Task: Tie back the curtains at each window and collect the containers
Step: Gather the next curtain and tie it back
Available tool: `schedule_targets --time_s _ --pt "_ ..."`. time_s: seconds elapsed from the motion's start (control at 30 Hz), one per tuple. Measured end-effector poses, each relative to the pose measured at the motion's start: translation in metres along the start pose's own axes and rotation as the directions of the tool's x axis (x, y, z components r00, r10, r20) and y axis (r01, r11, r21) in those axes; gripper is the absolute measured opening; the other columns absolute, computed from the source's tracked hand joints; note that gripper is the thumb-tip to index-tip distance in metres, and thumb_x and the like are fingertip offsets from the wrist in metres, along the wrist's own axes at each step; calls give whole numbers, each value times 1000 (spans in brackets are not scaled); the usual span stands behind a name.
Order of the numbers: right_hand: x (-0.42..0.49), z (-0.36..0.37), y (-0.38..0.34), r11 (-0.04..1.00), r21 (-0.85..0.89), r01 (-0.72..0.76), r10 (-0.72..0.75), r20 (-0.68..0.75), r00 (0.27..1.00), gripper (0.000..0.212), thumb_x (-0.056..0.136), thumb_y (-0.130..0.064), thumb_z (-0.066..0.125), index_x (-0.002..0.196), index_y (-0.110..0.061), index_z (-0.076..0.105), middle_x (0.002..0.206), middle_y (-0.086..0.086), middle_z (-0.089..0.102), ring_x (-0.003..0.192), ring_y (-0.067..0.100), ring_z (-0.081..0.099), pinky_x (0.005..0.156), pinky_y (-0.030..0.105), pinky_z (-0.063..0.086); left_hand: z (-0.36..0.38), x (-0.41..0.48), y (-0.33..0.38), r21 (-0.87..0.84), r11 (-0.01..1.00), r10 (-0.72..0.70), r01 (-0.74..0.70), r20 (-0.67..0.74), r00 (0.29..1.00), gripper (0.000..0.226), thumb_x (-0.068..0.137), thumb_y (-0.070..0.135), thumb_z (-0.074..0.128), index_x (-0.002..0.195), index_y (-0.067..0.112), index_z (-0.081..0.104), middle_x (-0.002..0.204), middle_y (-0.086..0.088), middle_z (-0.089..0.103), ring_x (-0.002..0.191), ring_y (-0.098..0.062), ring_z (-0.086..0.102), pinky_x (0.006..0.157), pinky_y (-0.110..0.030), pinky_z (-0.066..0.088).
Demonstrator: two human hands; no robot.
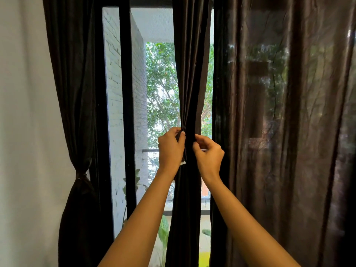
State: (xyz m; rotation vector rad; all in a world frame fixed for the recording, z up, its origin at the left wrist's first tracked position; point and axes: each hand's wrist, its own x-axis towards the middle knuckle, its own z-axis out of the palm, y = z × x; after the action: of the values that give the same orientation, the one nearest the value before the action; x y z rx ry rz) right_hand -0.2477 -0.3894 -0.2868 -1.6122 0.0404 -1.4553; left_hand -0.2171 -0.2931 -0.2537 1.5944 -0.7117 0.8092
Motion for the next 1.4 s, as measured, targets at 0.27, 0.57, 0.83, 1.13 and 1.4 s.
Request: schedule_targets --time_s 0.27,0.57,0.83,1.13,1.4 --pt "-3 1 -13 998 -31 52 -50 59 997 27 80 0 63 102 -11 74 94 2 74 81 -1 65 82 24 54 -2 -2 8 -5 1000 -3 3 37 999 24 92 17 58 111 4 67 102 -11 71 97 -19 65 76 0 33" --pt "1 -8 -7 993 19 120 -122 190 974 28 78 3 67 104 -8 70 95 6 70 81 1 65 76 20 53 -14 -4 18 -252 922 -207 293 317 926 45 90 61 40 70 27 61 79 2 65 77 -10 62 75 -25 48" --pt "-10 -2 -5 934 312 -175 120 188 975 31 91 -37 60 107 -11 66 102 7 70 100 16 64 94 35 49 -14 -16 16 -649 457 -194 608 594 781 83 88 70 5 150 16 20 149 -13 35 129 -22 42 112 -39 27" --pt "-12 10 -20 766 461 -448 405 195 893 40 77 -33 76 103 -5 68 91 2 71 81 6 67 66 13 50 9 -36 16 -838 289 -404 463 331 853 45 97 51 31 120 14 42 121 -7 53 115 -25 56 104 -44 43" --pt "-2 17 -17 794 409 -449 464 68 883 12 84 -30 69 73 -24 71 84 0 73 88 16 68 91 37 53 18 -29 8 -780 128 -576 612 444 687 22 98 26 48 92 7 56 100 -9 65 108 -19 62 92 -29 49"
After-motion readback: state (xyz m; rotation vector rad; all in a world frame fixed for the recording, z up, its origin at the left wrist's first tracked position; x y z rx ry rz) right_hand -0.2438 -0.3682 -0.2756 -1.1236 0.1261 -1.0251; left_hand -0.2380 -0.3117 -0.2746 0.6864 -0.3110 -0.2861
